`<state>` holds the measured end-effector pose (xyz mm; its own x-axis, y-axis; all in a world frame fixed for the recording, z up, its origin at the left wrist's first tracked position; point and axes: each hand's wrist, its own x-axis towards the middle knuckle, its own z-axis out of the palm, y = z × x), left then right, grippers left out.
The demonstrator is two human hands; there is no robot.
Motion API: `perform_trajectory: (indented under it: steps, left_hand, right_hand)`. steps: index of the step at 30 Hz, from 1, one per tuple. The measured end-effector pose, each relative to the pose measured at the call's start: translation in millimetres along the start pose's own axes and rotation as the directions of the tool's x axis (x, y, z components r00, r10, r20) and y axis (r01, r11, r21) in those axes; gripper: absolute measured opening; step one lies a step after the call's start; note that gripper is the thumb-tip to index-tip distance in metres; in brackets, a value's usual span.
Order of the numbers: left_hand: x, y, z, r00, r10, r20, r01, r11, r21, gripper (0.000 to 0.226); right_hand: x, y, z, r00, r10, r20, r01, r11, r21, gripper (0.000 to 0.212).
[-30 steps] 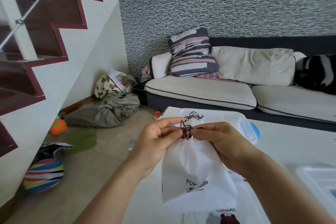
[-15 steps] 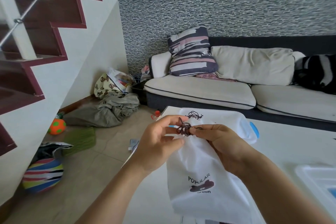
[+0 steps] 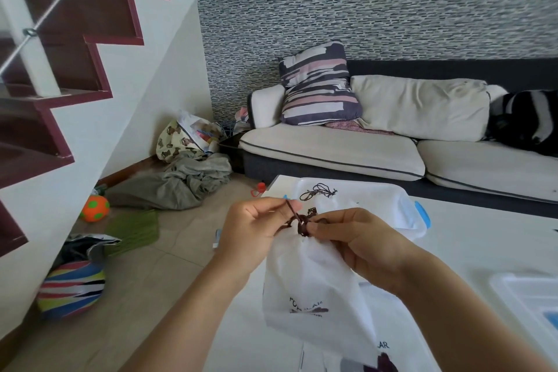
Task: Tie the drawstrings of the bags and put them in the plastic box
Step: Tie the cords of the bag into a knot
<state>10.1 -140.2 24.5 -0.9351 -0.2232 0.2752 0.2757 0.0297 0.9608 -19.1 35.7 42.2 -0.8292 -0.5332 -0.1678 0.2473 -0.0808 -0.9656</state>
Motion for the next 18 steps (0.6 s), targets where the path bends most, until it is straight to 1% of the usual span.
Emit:
perform_trajectory:
  steps: [2, 4, 5, 6, 8, 10, 12, 13, 15, 16, 18]
  left_hand:
    - [-0.7, 1.6, 1.6, 0.996, -0.077, -0.032, 0.077, 0.997, -0.013, 0.033]
    - [1.5, 4.7, -0.6, 0.977, -0.212, -0.014, 0.210, 0.974, -0.083, 0.020]
    - [2.5, 6.9, -2.6, 0.960, -0.279, 0.032, 0.281, 0.950, -0.133, 0.010]
    - [3.6, 7.7, -5.6, 0.943, -0.323, 0.077, 0.332, 0.928, -0.172, 0.010]
    - [5.4, 9.5, -12.0, 0.923, -0.369, 0.109, 0.384, 0.889, -0.250, 0.022]
    - [6.0, 7.5, -14.8, 0.921, -0.374, 0.108, 0.389, 0.877, -0.282, 0.023]
    - [4.0, 8.7, -13.6, 0.917, -0.372, 0.144, 0.398, 0.879, -0.264, 0.023]
    - [3.9, 8.7, -13.8, 0.916, -0.366, 0.166, 0.399, 0.878, -0.266, 0.029]
    - [4.6, 7.7, -14.6, 0.918, -0.350, 0.187, 0.393, 0.869, -0.301, 0.047]
    - [5.4, 6.5, -15.4, 0.936, -0.314, 0.158, 0.348, 0.895, -0.281, 0.053]
    - [6.3, 3.8, -14.2, 0.984, -0.169, 0.054, 0.173, 0.981, -0.089, 0.058]
  right_hand:
    - [-0.5, 0.7, 0.4, 0.999, 0.014, 0.050, -0.013, 1.000, -0.013, 0.018]
    - [-1.2, 0.6, 0.8, 0.996, 0.020, 0.082, -0.021, 1.000, 0.012, 0.021]
    - [-1.2, 0.3, 0.4, 0.996, 0.017, 0.083, -0.020, 0.999, 0.036, 0.024]
    - [-0.7, 0.5, -0.5, 0.997, 0.017, 0.071, -0.021, 0.998, 0.064, 0.026]
    - [0.3, 0.6, -2.2, 0.999, 0.017, 0.045, -0.023, 0.993, 0.120, 0.024]
    - [0.5, 0.6, -2.9, 0.999, 0.016, 0.051, -0.022, 0.991, 0.135, 0.023]
    - [0.8, 0.7, -2.6, 0.999, 0.021, 0.047, -0.027, 0.989, 0.144, 0.025]
    - [0.8, 0.9, -2.5, 0.999, 0.026, 0.036, -0.031, 0.988, 0.154, 0.025]
    - [1.0, 1.0, -2.6, 0.999, 0.032, 0.015, -0.034, 0.984, 0.176, 0.023]
    - [0.9, 0.9, -2.6, 1.000, 0.031, 0.006, -0.032, 0.981, 0.190, 0.023]
    - [1.1, 0.6, -3.6, 1.000, 0.021, 0.004, -0.021, 0.978, 0.209, 0.031]
